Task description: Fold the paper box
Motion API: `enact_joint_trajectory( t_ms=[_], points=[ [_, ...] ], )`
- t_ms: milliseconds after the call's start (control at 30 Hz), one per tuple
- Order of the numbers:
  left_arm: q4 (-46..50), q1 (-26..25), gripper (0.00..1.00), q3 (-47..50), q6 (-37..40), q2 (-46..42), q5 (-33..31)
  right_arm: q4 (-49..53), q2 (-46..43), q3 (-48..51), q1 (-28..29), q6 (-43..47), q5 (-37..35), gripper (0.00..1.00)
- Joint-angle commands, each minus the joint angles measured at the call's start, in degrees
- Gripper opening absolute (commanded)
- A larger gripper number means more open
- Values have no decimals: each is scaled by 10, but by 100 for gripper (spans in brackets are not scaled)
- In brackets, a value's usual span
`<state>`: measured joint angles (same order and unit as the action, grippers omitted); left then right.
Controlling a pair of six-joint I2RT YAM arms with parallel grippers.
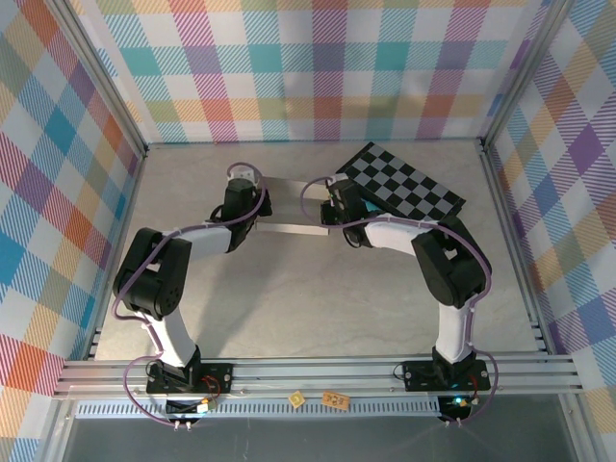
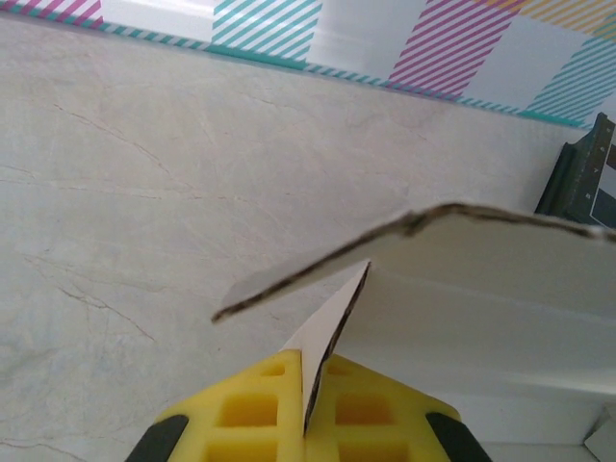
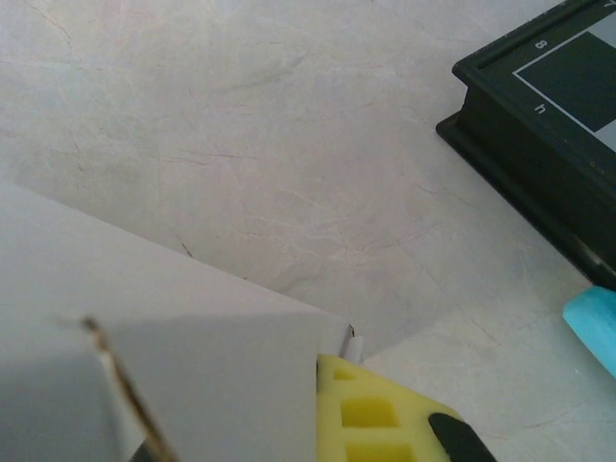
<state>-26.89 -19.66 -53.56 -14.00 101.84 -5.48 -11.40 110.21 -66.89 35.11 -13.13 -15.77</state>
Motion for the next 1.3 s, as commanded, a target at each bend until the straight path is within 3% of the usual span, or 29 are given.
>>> enact_joint_trajectory(
  t_ms=[0,333,667,867,967,1267],
  points=[
    [-21,-5,0,31,-11,-14,37,-75,10,6,19,25,26,0],
    [34,-24,0,45,-16,-14,13,-9,-3,19,21,-2,3,1],
    [51,-41,0,52,3,-3,-32,79,-43,6,21,-80,21,19],
    [61,-43,0,43,9,5,-36,108,-75,4,22,-107,30,43],
    [64,-45,0,37,9,10,-37,131,-95,3,22,-133,35,50],
    [69,-52,0,28,6,19,-39,176,-192,55,25,-236,56,56]
  ],
)
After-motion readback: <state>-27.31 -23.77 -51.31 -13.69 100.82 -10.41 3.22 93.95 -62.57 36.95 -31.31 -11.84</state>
